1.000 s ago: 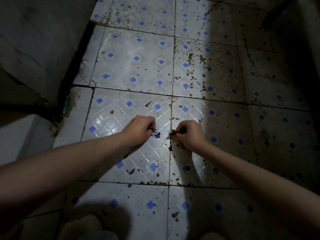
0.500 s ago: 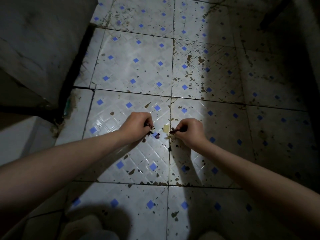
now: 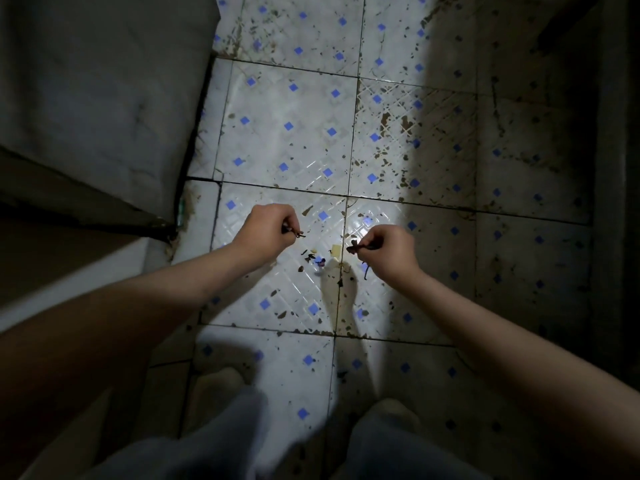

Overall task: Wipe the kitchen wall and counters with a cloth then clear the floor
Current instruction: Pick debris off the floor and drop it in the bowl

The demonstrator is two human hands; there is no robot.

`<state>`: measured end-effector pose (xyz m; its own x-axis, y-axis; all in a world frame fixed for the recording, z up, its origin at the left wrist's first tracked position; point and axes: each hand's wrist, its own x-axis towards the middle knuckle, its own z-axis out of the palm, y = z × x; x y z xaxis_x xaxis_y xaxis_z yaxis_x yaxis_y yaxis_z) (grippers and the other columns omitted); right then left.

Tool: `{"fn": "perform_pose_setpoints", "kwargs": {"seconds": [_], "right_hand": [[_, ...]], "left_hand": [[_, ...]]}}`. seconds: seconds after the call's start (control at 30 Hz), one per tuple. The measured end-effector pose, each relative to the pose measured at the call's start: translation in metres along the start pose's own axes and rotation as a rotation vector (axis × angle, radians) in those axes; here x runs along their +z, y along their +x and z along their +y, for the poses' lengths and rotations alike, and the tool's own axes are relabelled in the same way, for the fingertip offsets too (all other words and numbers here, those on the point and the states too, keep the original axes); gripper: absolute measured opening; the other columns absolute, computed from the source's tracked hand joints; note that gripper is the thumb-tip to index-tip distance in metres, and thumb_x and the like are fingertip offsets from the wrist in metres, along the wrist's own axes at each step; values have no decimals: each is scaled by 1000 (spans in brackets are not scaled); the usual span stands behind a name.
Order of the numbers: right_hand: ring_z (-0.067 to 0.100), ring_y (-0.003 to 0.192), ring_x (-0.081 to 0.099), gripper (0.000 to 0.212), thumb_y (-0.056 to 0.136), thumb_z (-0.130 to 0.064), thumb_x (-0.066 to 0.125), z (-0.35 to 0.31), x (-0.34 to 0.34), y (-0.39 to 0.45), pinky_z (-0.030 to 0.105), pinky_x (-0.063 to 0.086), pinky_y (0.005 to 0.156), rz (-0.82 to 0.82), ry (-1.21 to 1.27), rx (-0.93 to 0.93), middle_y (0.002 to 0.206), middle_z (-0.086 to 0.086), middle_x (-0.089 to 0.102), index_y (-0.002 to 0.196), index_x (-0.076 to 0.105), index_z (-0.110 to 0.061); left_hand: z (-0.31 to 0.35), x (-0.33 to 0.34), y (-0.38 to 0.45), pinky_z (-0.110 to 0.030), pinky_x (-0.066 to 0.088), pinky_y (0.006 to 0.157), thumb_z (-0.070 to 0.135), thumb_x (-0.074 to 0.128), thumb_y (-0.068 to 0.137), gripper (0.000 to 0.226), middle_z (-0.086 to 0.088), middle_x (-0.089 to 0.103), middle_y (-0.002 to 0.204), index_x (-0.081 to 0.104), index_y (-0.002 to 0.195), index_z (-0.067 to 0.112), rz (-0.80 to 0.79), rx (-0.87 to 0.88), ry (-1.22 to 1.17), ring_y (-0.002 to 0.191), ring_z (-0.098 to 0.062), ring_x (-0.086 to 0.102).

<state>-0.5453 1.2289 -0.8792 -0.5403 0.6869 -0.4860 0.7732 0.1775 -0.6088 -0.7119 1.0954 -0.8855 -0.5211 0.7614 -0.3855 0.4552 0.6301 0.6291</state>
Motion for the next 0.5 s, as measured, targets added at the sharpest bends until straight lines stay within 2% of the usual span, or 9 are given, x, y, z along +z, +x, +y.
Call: {"fn": "perform_pose_setpoints", "kwargs": {"seconds": [0.1, 0.23, 0.33, 0.37, 0.47, 0.5], "right_hand": [[14, 71, 60, 15, 74, 4, 67, -30, -33, -22, 20, 47, 62, 1, 4, 14, 72, 2, 64, 67, 64, -8], [10, 66, 57, 16, 73, 2, 67, -71, -80, -52, 4, 39, 49, 49, 16, 50, 69, -2, 62, 66, 63, -12], [12, 68, 59, 18, 72, 3, 66, -100, -118, -77, 3, 39, 47, 91, 73, 92, 75, 1, 64, 65, 62, -13], [13, 68, 59, 19, 73, 3, 66, -110, -131, -87, 5, 41, 49, 102, 93, 110, 75, 1, 64, 65, 62, -14], [13, 72, 58, 19, 73, 1, 69, -140, -166, -119, 24, 51, 67, 125, 121, 144, 75, -1, 63, 66, 62, -15], [13, 74, 58, 15, 73, 1, 70, -150, -177, -130, 23, 49, 67, 127, 125, 149, 75, 0, 63, 68, 65, -13]], "left_hand": [[33, -31, -11, -12, 39, 61, -1, 63, 76, 15, -1, 66, 81, 65, 76, 14, -7, -29, -25, 74, -11, 57], [82, -74, -29, -14, 38, 59, -2, 63, 76, 14, -1, 63, 79, 67, 78, 11, 2, -58, -53, 71, -11, 55], [116, -107, -49, -8, 35, 56, -3, 63, 76, 14, 1, 60, 75, 66, 79, 10, 6, -71, -53, 69, -10, 52], [127, -118, -56, -6, 33, 55, -3, 63, 76, 14, 2, 59, 74, 66, 79, 10, 7, -72, -50, 67, -9, 51], [162, -153, -82, -5, 32, 54, -3, 64, 75, 13, 3, 58, 73, 66, 78, 10, 8, -75, -60, 62, -3, 48], [174, -164, -92, -5, 32, 54, -3, 64, 75, 14, 2, 58, 74, 66, 77, 11, 6, -77, -70, 62, -2, 48]]}}
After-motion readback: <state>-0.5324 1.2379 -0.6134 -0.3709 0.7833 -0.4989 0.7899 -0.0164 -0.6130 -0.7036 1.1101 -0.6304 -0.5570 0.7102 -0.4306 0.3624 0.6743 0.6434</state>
